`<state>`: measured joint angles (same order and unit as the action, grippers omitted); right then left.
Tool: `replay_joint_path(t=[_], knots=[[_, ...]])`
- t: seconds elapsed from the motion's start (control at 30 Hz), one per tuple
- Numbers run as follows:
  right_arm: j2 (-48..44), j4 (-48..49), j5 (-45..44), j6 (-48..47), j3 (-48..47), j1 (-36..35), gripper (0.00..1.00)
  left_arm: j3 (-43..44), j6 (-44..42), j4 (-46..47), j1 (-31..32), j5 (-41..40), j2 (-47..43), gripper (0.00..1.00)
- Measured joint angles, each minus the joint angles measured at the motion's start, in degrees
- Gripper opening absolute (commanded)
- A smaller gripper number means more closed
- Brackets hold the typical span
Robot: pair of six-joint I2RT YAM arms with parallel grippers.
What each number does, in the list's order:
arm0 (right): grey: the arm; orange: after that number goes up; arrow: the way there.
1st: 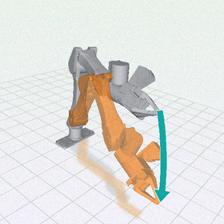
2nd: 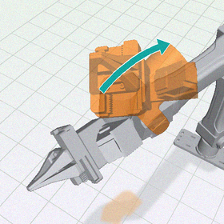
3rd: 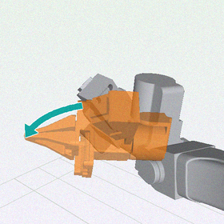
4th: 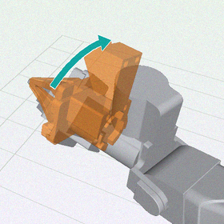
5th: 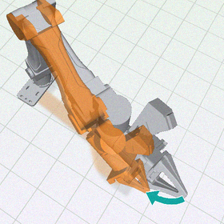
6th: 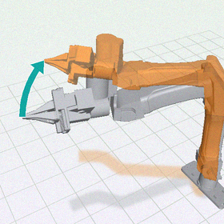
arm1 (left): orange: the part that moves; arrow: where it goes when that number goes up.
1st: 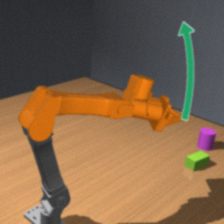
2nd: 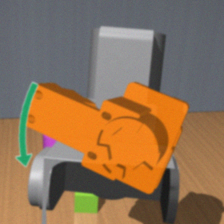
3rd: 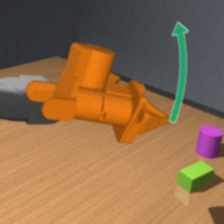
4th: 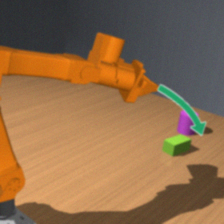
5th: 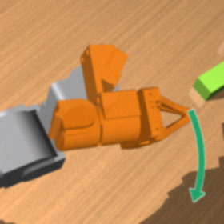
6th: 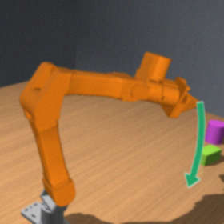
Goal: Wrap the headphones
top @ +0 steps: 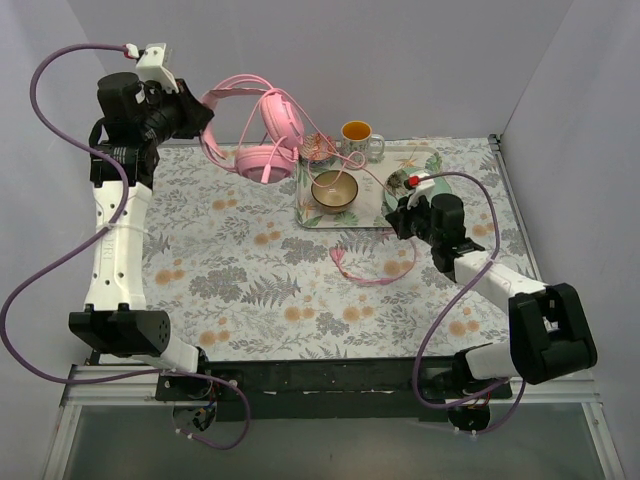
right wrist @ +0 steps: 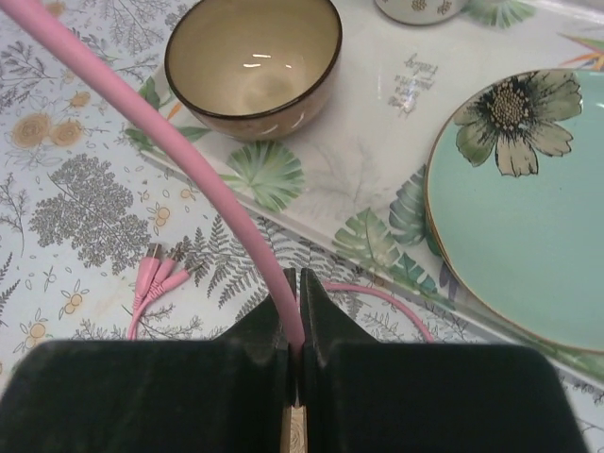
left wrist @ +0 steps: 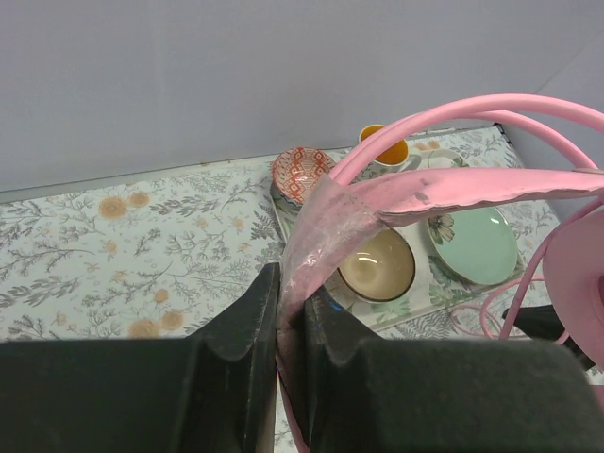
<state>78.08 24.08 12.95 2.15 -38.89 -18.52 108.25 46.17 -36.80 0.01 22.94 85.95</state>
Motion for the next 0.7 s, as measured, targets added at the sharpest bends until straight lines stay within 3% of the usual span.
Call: replay_joint_path(t=[0.27,0.7], knots=[[-3.17,-1.25,-0.42,2.25,2.45,3.45,0.01,0.0,1.27,1.66,-4.7,2.8,0.0,0.0],[-10.62,-5.68,-1.01,11.26,9.27,20.98,0.01,0.0,4.55,4.44,-18.21,9.53,0.0,0.0]])
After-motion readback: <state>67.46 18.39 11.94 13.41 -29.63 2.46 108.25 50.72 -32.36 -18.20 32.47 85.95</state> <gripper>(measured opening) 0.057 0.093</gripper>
